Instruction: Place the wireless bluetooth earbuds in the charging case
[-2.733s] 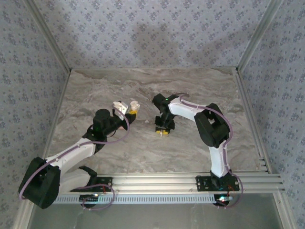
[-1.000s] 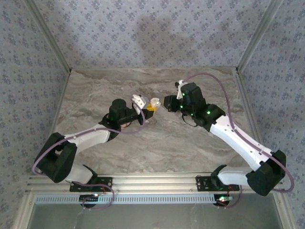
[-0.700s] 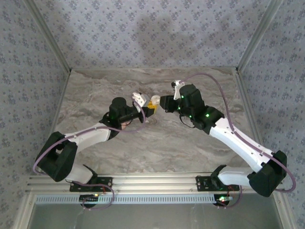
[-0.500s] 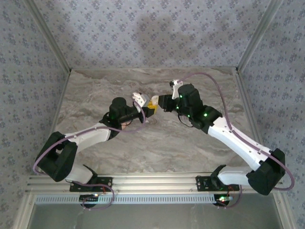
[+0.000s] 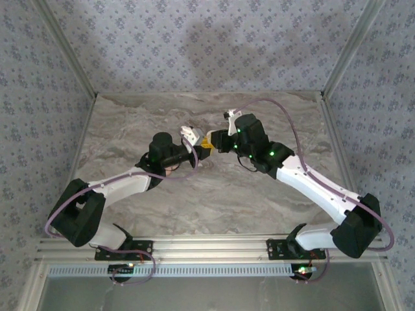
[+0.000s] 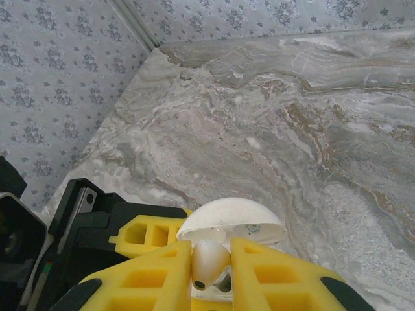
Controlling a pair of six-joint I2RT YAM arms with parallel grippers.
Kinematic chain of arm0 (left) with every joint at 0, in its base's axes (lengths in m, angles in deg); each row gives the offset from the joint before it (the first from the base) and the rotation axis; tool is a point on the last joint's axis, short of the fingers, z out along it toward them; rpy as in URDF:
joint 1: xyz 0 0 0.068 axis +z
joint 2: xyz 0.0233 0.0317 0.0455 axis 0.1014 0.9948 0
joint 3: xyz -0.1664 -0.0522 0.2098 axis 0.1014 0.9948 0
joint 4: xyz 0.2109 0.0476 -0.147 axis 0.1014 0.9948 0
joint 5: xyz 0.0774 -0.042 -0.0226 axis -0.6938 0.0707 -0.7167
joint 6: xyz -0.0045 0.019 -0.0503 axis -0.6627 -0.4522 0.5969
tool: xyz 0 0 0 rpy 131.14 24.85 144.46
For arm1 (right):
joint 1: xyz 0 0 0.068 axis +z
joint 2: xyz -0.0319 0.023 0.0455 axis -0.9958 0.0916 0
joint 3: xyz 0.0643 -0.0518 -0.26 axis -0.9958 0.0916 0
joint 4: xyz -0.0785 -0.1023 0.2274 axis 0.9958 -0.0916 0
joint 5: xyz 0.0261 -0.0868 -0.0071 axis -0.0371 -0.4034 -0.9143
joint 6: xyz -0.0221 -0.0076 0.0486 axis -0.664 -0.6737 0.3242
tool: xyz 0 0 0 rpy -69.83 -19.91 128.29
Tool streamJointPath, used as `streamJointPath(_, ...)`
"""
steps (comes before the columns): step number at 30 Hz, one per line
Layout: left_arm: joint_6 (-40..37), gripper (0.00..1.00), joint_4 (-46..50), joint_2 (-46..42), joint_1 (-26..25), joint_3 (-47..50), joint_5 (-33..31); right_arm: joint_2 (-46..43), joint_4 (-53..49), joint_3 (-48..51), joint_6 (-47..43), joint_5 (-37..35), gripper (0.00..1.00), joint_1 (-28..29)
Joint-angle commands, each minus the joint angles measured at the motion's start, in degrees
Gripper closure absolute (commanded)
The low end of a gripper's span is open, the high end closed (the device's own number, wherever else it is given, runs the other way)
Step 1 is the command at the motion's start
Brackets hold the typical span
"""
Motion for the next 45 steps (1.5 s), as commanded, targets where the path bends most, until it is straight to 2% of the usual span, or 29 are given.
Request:
streamJointPath(1, 0.8, 0.86, -2.8, -0.6, -0.4, -1.0, -0.3, 0.2, -2.5, -2.1, -2.2, -1.8, 0.79, 0.7)
streamJointPath(16, 0.6, 0.86, -2.6, -1.3, -0.3, -0.7, -0.9, 0.7, -6.6, -4.7, -5.4, -4.3, 0.79, 2.5)
streamJointPath(23, -2.5, 0.87, 0.4, -2.0, -0.3, 0.0, -1.4, -1.0, -7.0, -6.5, -6.7, -3.4, 0.79, 1.3)
streamJointPath(27, -5.3, 0.87, 4.1, -2.9, -0.3, 0.5, -1.5, -2.8, -9.1, -6.5, -6.8, 1.6, 0.79, -1.4)
streamJointPath(37, -9.8, 0.87, 9.8, -6.7, -0.4, 4.0, -2.2, -2.0, -20.2, -6.5, -5.2, 21.8, 0.80, -10.3)
streamJointPath(40, -11.5, 0.87, 11.9, -8.2, -0.4, 4.7, -1.8, -1.1, -24.9, -7.5, -7.3, 24.1, 0.80, -11.7)
streamJointPath(45, -16.6, 0.87, 17.8, -10.1, -0.5, 4.5, -0.1, 1.0, -33.2, -12.1, -13.1, 21.1, 0.80, -11.4)
